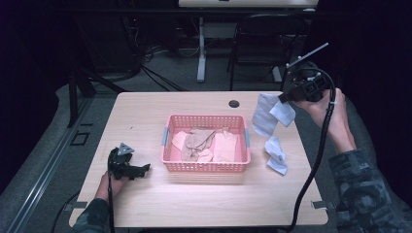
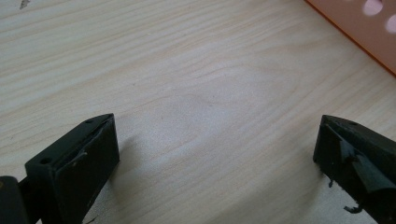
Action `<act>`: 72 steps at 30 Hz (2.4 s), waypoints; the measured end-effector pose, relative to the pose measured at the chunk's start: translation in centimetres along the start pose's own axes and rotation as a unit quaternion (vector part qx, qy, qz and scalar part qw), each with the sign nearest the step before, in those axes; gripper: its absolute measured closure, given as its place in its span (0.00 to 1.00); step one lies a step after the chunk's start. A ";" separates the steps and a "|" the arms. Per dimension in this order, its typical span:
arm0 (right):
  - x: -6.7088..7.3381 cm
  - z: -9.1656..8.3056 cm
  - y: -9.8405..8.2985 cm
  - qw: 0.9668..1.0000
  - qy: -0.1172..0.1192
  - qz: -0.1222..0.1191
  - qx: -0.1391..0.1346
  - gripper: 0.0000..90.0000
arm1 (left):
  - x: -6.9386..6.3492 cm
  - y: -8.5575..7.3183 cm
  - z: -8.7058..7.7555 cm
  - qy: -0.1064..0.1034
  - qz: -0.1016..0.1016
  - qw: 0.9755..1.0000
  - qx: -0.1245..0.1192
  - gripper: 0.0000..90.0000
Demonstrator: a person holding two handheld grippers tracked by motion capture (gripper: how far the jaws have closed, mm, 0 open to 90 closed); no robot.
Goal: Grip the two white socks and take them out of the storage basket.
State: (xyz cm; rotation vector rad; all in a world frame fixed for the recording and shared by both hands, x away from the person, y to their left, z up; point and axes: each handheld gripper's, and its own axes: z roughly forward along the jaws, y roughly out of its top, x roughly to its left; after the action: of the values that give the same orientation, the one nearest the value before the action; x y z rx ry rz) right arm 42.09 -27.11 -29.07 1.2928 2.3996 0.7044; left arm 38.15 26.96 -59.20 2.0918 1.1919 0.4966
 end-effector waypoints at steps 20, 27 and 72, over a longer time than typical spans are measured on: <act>-3.1 9.0 -4.8 0.996 0.020 0.048 0.077 0.92 | 0.0 0.0 0.0 0.000 0.000 1.000 0.000 0.00; -3.2 12.8 -5.9 0.992 0.029 0.060 0.103 0.92 | 0.0 0.0 0.0 0.000 0.000 1.000 0.000 0.00; -2.6 11.8 -13.6 0.994 0.027 0.079 0.070 0.08 | 0.0 0.0 0.0 0.000 0.000 1.000 0.000 0.00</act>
State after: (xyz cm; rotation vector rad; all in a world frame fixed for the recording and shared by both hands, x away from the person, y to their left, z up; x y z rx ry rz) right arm 40.07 -32.54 -46.29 1.5528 2.4471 0.6293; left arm 38.15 26.96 -59.20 2.0914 1.1921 0.4967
